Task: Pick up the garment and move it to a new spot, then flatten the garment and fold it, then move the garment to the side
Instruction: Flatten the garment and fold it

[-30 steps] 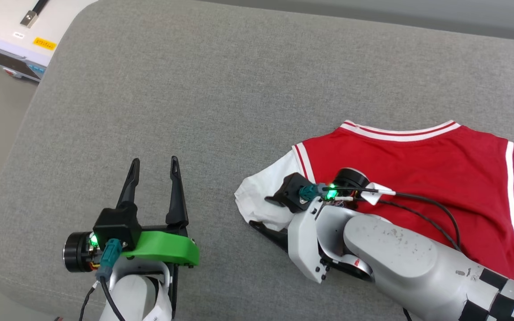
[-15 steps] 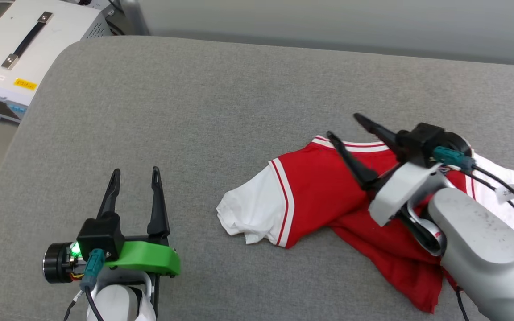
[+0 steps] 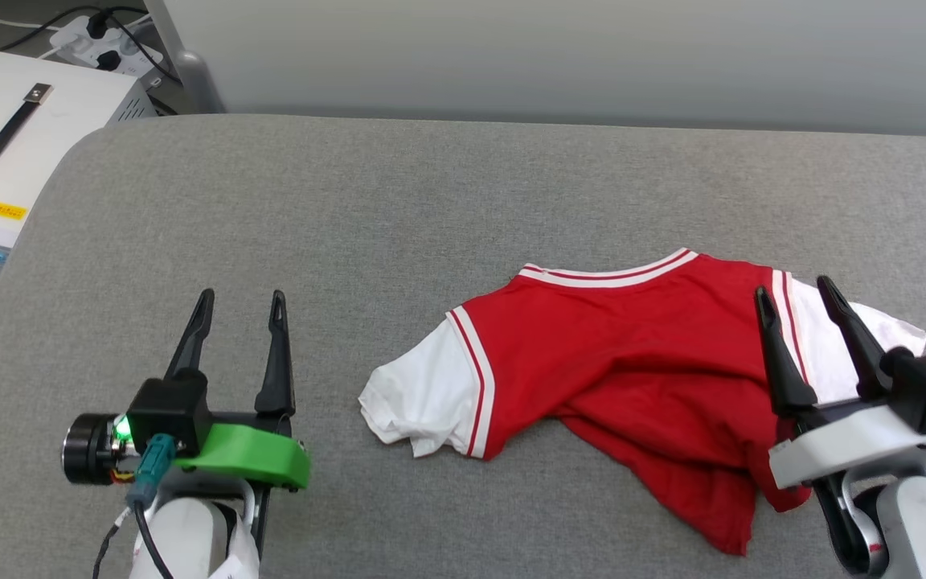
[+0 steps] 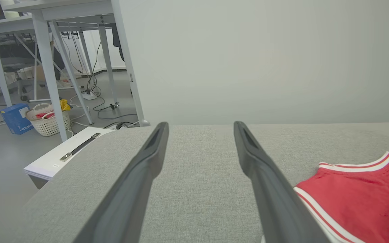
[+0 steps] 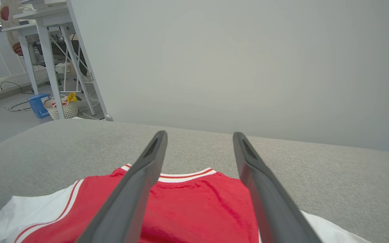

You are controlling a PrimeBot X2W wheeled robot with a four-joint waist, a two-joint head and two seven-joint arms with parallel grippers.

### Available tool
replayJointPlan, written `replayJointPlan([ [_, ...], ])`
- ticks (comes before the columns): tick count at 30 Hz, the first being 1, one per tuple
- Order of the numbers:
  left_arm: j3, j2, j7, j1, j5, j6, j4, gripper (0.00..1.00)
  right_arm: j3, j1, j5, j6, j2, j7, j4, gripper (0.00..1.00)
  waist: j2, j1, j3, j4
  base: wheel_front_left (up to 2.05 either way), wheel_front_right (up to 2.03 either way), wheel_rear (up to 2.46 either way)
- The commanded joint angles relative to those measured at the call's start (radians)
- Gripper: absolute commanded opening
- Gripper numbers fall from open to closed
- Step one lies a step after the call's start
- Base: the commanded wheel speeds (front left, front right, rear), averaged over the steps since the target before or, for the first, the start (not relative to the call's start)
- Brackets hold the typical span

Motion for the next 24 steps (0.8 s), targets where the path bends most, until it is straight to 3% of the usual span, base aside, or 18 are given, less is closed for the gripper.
replayJointPlan([
  [1,-0.005,0.016,-0.006,-0.035,0.006,-0.016,0.008,1.0,-0.02,0.03,-0.021,-0.001,0.01,-0.006,-0.021,1.0,0.0,0.0,-0.004,-0.007,0.0,0.0,0.0],
  [6,-0.077,0.087,0.006,-0.15,-0.011,-0.063,0.105,1.0,-0.077,0.107,-0.057,-0.001,0.05,-0.006,-0.074,1.0,0.0,0.0,0.002,-0.024,0.0,0.0,0.0],
  [9,-0.158,0.141,0.092,-0.242,-0.066,-0.072,0.157,1.0,-0.084,0.121,-0.072,-0.001,0.058,-0.006,-0.087,1.0,0.0,0.0,0.01,-0.035,0.0,0.0,0.0],
  [13,-0.35,0.258,0.286,-0.364,-0.236,-0.073,0.169,1.0,-0.088,0.117,-0.087,-0.001,0.065,-0.006,-0.098,1.0,0.0,0.0,0.023,-0.049,0.0,0.0,0.0],
  [15,-0.491,0.351,0.48,-0.45,-0.395,-0.074,0.156,1.0,-0.09,0.11,-0.092,-0.001,0.068,-0.006,-0.102,1.0,0.0,0.0,0.036,-0.056,0.0,0.0,0.0],
  [20,-0.677,0.462,0.744,-0.541,-0.597,-0.074,0.114,1.0,-0.091,0.094,-0.098,-0.001,0.067,-0.006,-0.105,1.0,0.0,0.0,0.06,-0.068,0.0,0.0,0.0],
  [24,-0.788,0.531,0.865,-0.583,-0.691,-0.074,0.089,1.0,-0.094,0.078,-0.101,-0.001,0.068,-0.006,-0.107,1.0,0.0,0.0,0.088,-0.081,0.0,0.0,0.0],
])
